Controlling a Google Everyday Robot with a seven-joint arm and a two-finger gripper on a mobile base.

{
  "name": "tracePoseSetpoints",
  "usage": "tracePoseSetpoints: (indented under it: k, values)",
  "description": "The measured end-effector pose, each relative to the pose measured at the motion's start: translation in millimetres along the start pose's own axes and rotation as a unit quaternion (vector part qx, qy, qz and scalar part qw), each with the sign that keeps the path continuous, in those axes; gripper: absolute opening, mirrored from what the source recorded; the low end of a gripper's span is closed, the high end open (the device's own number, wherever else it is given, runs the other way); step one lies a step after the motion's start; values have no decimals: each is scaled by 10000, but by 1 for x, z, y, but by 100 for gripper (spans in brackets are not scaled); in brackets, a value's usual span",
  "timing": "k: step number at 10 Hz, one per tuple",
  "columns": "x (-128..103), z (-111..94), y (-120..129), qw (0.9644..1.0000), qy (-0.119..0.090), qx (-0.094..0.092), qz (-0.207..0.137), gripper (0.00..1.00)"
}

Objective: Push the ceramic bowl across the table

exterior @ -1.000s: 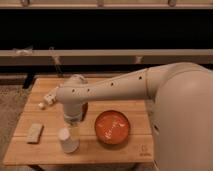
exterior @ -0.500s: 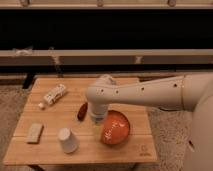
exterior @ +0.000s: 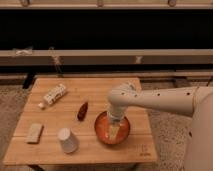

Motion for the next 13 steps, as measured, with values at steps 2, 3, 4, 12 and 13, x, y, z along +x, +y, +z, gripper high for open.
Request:
tracePoseSetpoints:
  k: [2,3,4,12,13]
  values:
    - [24,10,-11,9999,-23,-75,81,80]
    - [28,13,-14,9999,-37,-84,81,80]
    - [31,17,-18,9999,-54,-92,80,80]
    - [56,6,-91,9998,195,75,-58,80]
    - [56,4,-99,9997,198,105,-73,80]
